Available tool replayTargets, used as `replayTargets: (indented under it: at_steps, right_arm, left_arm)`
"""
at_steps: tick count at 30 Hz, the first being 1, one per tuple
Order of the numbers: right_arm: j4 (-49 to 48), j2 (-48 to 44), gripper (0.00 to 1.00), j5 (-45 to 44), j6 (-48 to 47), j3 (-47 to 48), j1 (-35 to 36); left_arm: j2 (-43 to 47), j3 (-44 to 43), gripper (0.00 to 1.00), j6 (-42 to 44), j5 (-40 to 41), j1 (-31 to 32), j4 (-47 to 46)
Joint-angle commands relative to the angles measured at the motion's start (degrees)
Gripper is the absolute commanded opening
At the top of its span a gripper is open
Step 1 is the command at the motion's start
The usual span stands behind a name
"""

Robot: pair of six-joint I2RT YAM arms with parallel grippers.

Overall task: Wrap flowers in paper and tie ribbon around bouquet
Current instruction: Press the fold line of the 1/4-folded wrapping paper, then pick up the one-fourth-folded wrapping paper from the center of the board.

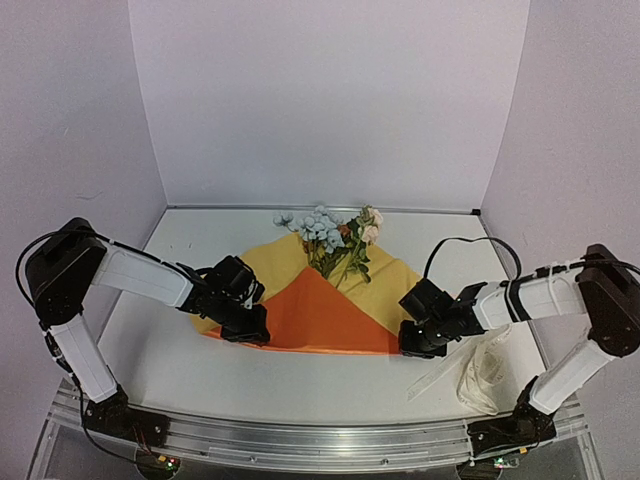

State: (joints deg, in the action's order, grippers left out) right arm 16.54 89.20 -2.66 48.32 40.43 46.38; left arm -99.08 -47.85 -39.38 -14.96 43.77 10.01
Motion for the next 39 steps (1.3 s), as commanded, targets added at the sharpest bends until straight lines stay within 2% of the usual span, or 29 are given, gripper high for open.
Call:
replayTargets:
  at_steps: [1,5,16,23,28,34,39]
  right_arm:
    - [5.18,-1.77,0.18,-3.52,2.88,-4.60,-3.09]
    - [5.70,-4.94,0.21,-3.08,3.57,-5.57,-3.31]
    - [4.41,-10.47,0.53,-3.01,8.96,-6.89,0.24]
    - [-10.37,-7.84,0.56,-5.94,17.10,-12.25,0.60]
    - [-19.69,-6.97,0.53,-9.91,22.97,-16.37,1.11]
    - [-19.19,-12.27,0.48,-15.01,27.69,-20.20,3.43]
    - [-9.05,-19.07,0.54,-17.02,29.83,-20.60,5.36]
  left_arm:
    - [-3.31,0.60,0.01,0.55,2.58,-0.04,5.98]
    - [-3.31,0.05,0.01,0.66,2.67,0.00,6.30]
    - [-2.92,-0.04,0.01,0.44,2.32,0.04,6.11]
    - [-3.05,-0.10,0.02,0.41,2.09,0.00,5.97]
    - [-2.91,-0.05,0.01,0.52,1.95,0.00,6.19]
    - [-2.90,-0.18,0.01,0.58,1.85,-0.02,6.08]
    - [-2.40,0.23,0.02,0.28,1.75,-0.02,5.90]
